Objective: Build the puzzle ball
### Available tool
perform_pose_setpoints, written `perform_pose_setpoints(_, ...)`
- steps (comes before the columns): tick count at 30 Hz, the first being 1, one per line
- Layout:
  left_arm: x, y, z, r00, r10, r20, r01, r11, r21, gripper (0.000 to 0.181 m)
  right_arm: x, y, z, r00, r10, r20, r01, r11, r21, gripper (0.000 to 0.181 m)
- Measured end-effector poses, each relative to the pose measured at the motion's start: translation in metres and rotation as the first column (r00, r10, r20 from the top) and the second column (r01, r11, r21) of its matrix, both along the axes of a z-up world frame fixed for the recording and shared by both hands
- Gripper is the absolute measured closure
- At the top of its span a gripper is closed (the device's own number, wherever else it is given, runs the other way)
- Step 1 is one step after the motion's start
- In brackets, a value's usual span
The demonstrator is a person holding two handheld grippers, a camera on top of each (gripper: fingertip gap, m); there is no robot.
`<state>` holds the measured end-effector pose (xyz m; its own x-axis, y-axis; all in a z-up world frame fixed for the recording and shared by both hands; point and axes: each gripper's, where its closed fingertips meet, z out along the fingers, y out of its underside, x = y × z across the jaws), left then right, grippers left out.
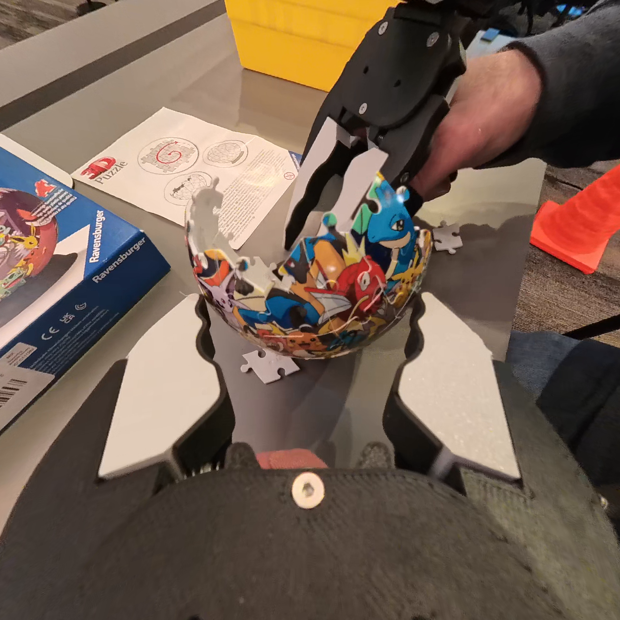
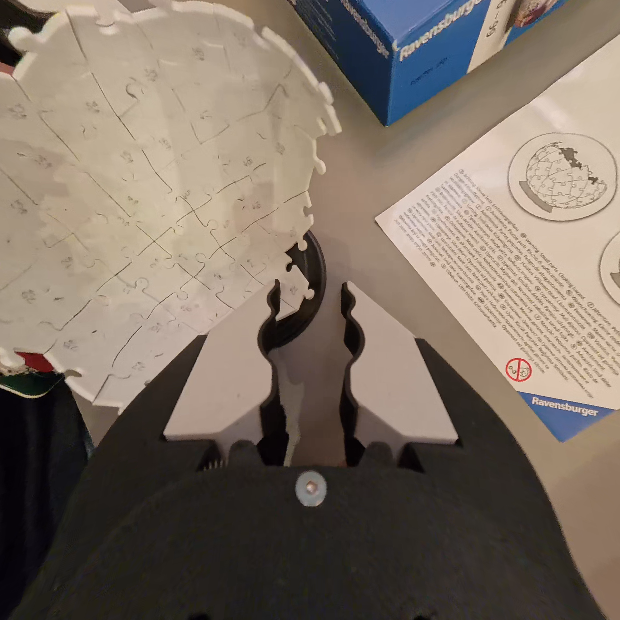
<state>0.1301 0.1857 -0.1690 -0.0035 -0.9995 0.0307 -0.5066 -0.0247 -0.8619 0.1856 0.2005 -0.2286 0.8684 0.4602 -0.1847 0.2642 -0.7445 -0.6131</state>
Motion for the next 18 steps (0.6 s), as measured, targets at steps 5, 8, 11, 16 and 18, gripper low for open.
perform_pose_setpoints(5, 0.001, 0.000, 0.000, 1.000, -0.011, 0.010, 0.011, 1.000, -0.006, 0.069, 0.009, 0.002, 0.005, 0.998, -0.032, -0.059, 0.031, 0.999, -0.007, 0.149)
perform_pose_setpoints(8, 0.001, 0.001, 0.000, 1.000, -0.014, 0.011, 0.014, 1.000, -0.007, 0.070, 0.015, 0.003, 0.012, 0.993, -0.054, -0.102, 0.053, 0.998, -0.015, 0.149)
perform_pose_setpoints(11, 0.000, 0.001, 0.001, 1.000, -0.014, 0.018, 0.015, 1.000, -0.016, 0.070, 0.018, 0.002, 0.016, 0.994, -0.050, -0.102, 0.048, 0.999, -0.020, 0.146)
perform_pose_setpoints(16, -0.001, 0.000, 0.003, 0.999, -0.020, 0.035, 0.021, 0.999, -0.025, 0.071, 0.024, -0.018, 0.027, 0.998, -0.005, -0.061, 0.003, 0.999, -0.037, 0.137)
perform_pose_setpoints(18, -0.002, 0.001, 0.003, 0.999, -0.021, 0.037, 0.022, 1.000, -0.022, 0.071, 0.032, -0.040, 0.034, 0.998, 0.041, -0.049, -0.043, 0.998, -0.049, 0.141)
